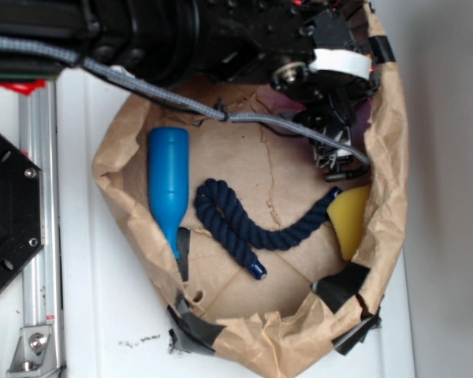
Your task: Grab the rock.
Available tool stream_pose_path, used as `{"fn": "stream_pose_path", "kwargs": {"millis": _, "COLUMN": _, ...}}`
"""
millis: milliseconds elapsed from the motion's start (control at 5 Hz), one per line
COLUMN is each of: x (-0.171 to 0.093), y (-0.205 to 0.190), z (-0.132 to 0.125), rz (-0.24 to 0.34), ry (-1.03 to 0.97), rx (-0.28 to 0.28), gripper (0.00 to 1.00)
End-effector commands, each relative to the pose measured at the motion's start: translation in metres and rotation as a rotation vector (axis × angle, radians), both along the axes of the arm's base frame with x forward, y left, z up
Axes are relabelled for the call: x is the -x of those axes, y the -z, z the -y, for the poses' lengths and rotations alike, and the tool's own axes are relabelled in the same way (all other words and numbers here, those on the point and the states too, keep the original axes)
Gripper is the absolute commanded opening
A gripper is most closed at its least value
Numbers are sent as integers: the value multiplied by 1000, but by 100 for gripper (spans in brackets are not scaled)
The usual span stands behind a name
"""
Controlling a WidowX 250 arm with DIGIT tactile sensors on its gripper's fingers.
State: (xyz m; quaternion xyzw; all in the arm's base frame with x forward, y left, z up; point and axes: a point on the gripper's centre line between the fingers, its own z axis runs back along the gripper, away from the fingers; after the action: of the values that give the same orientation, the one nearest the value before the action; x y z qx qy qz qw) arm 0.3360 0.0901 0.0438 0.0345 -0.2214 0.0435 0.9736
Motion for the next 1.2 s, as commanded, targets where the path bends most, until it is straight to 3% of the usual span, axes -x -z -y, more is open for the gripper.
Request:
{"fn": "stream_pose_path", "kwargs": {"millis": 0, "x": -12, "y": -26, "z": -11, "rz": 96, "ry": -2, "rx": -24, "gripper": 100}}
{"fn": "stream_pose_path", "kwargs": {"millis": 400, "x": -8, "y": -19, "z": -13, "rz": 103, "ry": -2, "rx": -7, "gripper": 100}}
{"fn": "stream_pose_path", "kwargs": {"millis": 600, "x": -6, "y": -13, "z": -13, "rz": 73, "ry": -20, "rx": -10, "gripper": 0}}
{"fn": "stream_pose_path", "kwargs": {"millis": 800, "x": -3, "y": -14, "z": -12, "rz": 61, "ry": -19, "rx": -13, "gripper": 0}}
{"fn": "stream_pose_path", "kwargs": {"millis": 1000, "x": 8, "y": -25, "z": -3, "rz": -11, "ry": 13, "rx": 5, "gripper": 0}}
